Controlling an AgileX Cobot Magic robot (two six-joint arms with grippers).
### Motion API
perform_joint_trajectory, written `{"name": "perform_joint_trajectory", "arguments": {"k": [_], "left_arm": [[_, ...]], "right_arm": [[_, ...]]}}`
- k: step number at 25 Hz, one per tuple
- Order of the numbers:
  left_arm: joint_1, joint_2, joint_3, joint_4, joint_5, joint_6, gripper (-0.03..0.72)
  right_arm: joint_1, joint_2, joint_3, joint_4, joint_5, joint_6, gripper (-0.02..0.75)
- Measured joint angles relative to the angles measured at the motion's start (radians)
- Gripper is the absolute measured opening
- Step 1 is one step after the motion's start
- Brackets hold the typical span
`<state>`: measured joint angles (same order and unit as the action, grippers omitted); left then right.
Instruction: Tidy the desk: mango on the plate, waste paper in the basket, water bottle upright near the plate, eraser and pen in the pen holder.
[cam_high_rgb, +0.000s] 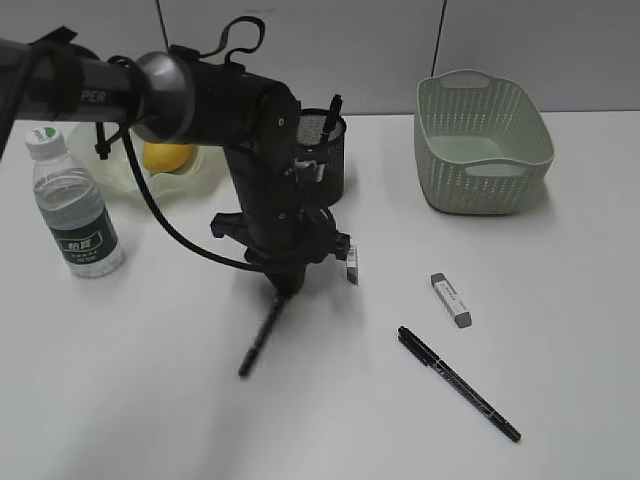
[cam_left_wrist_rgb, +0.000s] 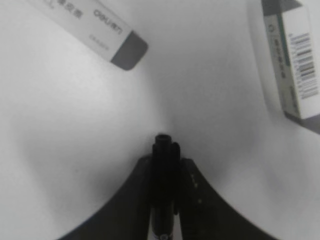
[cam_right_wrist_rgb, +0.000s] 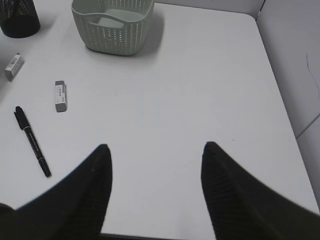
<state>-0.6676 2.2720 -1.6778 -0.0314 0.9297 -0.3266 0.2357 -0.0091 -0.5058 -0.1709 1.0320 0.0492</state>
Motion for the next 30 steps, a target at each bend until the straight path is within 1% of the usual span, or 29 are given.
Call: {"name": "perform_joint_trajectory", "arguments": {"k": [5,8,10,14,18,21,25,26,28,30], "left_arm": [[-0.002,-0.055,0.001,0.038,0.02,0.0,0.118],[-0.002,-0.15,0.002,0.042,0.009,0.0,0.118],[-0.002,-0.234,0.002,0.047,-0.04,0.0,0.118],[0.007,-0.358,0.002,0.049,-0.262,0.0,0.118],[0.027,-0.383,0.002,0.067,-0.506,0.0,0.118],[0.033,-0.357,0.002,0.128,-0.674,-0.001,0.118],[0.033,-0.293,0.002,0.237,-0.975,-0.001,0.118],[0.034,-0.276,0.002,0.25,-1.048,-0.001,0.118],[0.035,-0.242,0.002,0.26,-1.144,0.0,0.118],[0.039,-0.216,0.002,0.266,-1.18,0.005,0.118]], "right_arm": [[0.0,0.0,0.0,0.0,0.0,0.0,0.458],[0.0,0.0,0.0,0.0,0.0,0.0,0.458],[0.0,0.0,0.0,0.0,0.0,0.0,0.458],[0.0,0.0,0.0,0.0,0.0,0.0,0.458],[0.0,0.0,0.0,0.0,0.0,0.0,0.458],[0.0,0.0,0.0,0.0,0.0,0.0,0.458],[0.0,0.0,0.0,0.0,0.0,0.0,0.458],[0.0,0.0,0.0,0.0,0.0,0.0,0.458],[0.0,0.0,0.0,0.0,0.0,0.0,0.458],[0.0,0.0,0.0,0.0,0.0,0.0,0.458]]}}
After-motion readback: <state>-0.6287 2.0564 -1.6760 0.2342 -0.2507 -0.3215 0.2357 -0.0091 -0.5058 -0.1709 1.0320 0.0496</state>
